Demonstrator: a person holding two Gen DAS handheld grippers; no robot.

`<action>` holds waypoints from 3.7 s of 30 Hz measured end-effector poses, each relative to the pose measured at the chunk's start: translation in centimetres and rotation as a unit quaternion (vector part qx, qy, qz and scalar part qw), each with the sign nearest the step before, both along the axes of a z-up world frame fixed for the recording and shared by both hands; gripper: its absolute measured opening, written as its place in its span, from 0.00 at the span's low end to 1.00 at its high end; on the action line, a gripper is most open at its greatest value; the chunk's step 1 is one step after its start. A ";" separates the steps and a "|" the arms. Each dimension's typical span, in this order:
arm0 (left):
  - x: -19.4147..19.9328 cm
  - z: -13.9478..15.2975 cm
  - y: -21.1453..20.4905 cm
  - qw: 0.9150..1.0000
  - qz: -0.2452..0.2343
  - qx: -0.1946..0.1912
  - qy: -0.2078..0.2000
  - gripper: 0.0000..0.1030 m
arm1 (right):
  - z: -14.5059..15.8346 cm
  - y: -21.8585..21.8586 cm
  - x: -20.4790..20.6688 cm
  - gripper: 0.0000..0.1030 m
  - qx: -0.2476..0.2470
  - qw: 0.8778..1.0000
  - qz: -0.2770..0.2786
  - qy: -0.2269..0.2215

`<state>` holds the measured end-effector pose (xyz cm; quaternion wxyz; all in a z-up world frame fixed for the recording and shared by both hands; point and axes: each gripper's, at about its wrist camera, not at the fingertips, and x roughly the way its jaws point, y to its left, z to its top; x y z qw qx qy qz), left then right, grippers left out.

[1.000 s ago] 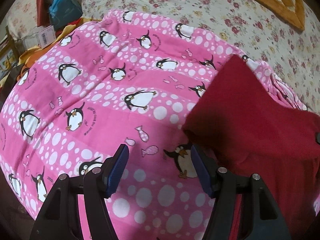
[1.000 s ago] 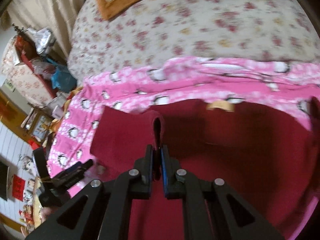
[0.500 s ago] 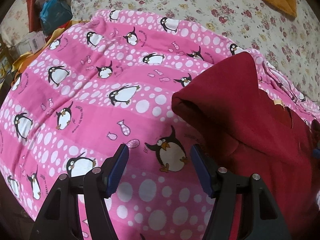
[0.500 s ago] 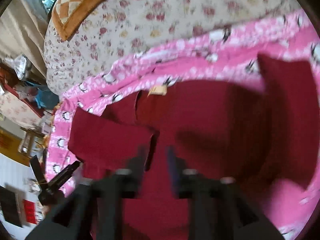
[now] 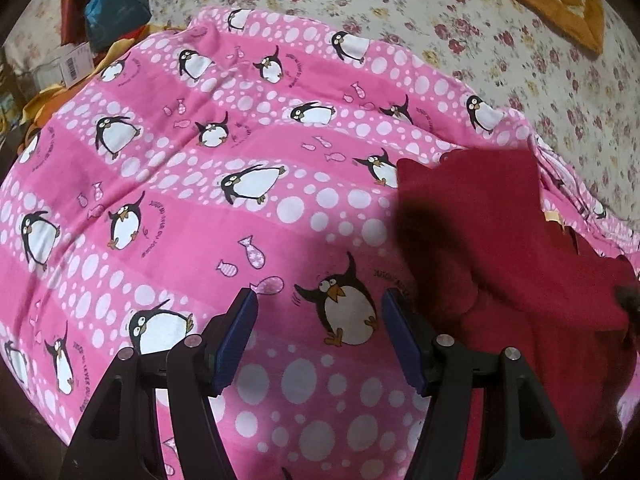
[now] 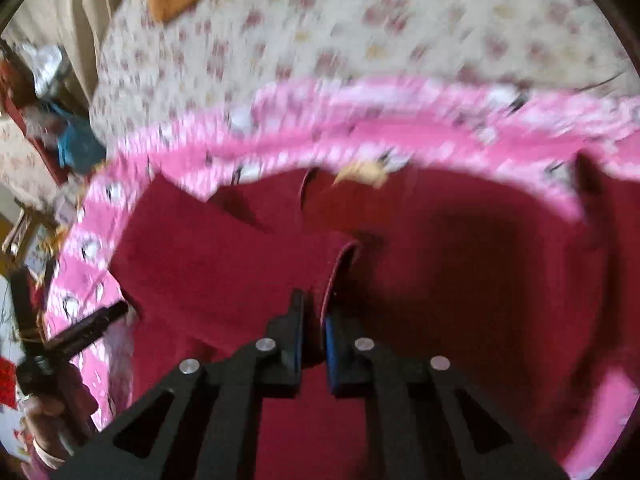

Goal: Fold small clothes

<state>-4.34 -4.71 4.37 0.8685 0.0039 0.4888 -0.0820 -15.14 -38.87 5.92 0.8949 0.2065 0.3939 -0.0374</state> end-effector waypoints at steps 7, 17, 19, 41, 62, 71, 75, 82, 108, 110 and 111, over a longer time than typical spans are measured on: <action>-1.0 -0.1 -2.4 0.999 -0.048 -0.002 0.001 0.43 | 0.3 -6.7 -2.5 0.08 -0.023 0.995 -0.091 0.023; -0.2 -0.8 -4.6 0.998 -0.059 -0.004 -0.003 0.43 | 0.6 -4.2 -1.8 0.47 -0.015 0.997 -0.061 0.033; 0.4 -1.0 -3.7 0.999 -0.036 -0.017 0.005 0.43 | 0.9 -2.5 -0.7 0.49 -0.004 0.999 -0.024 0.026; -0.4 2.5 1.1 0.993 0.015 -0.110 -0.031 0.43 | -2.0 -8.8 -1.8 0.64 -0.012 0.994 -0.096 0.056; 2.0 -0.1 -3.0 0.997 -0.024 -0.075 0.019 0.45 | -4.0 -7.1 -0.9 0.06 -0.129 0.984 -0.069 0.096; 5.1 -0.7 -6.2 0.996 -0.080 -0.033 0.010 0.45 | -4.0 -8.9 -1.5 0.20 -0.037 0.993 -0.073 0.081; 6.4 -1.3 -6.5 0.996 -0.079 -0.028 0.013 0.45 | -4.0 -8.1 -0.9 0.47 -0.028 0.996 -0.050 0.068; 6.9 -1.9 -6.7 0.996 -0.078 -0.026 0.025 0.00 | -3.3 -6.6 -0.1 0.05 -0.131 0.988 -0.042 0.071; 3.0 1.8 -5.3 0.991 -0.079 -0.106 -0.003 0.22 | -1.5 -5.9 -4.0 0.39 -0.053 0.998 -0.035 0.026; 2.7 1.1 -6.3 0.992 -0.095 -0.084 0.003 0.27 | -2.3 -5.6 -3.3 0.41 -0.054 0.997 -0.029 0.038; 2.7 0.4 -6.7 0.993 -0.097 -0.064 0.012 0.27 | -3.3 -5.8 -2.5 0.41 -0.051 0.996 -0.028 0.062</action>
